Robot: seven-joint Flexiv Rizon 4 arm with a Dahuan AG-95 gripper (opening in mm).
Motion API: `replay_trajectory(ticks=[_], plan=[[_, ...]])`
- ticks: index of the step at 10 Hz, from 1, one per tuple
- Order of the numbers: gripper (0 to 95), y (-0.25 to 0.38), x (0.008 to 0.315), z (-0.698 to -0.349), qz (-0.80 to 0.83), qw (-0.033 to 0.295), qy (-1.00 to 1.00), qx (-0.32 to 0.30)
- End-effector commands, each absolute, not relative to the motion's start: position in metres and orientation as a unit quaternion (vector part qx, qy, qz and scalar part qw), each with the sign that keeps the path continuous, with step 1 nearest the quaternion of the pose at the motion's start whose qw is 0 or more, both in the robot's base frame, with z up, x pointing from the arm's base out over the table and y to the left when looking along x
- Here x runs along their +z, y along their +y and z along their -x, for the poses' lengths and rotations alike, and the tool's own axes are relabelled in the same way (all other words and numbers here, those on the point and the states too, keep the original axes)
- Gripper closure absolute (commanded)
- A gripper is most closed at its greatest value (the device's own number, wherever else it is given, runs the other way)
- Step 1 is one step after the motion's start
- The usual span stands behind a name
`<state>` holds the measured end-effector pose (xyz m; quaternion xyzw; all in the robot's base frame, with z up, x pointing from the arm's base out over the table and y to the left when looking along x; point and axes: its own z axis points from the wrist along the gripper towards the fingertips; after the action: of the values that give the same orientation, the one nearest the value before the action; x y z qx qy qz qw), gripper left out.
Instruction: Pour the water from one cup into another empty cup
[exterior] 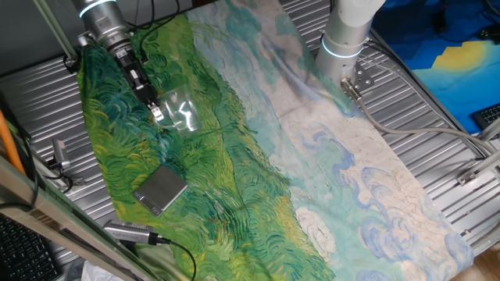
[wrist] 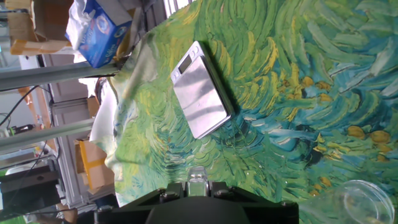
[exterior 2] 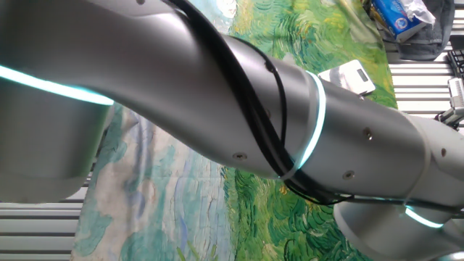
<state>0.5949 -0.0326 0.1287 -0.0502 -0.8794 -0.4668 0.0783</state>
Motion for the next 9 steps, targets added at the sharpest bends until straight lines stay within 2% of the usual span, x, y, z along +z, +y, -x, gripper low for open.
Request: replay_trajectory(ticks=[1,9], plan=[[95.0,-0.0328,0.1292,-0.5950,0.050,0.079,-0.879,-0.468],[95.0,-0.0347,0.1299,-0.5955,0.053,0.081,-0.873,-0.478]])
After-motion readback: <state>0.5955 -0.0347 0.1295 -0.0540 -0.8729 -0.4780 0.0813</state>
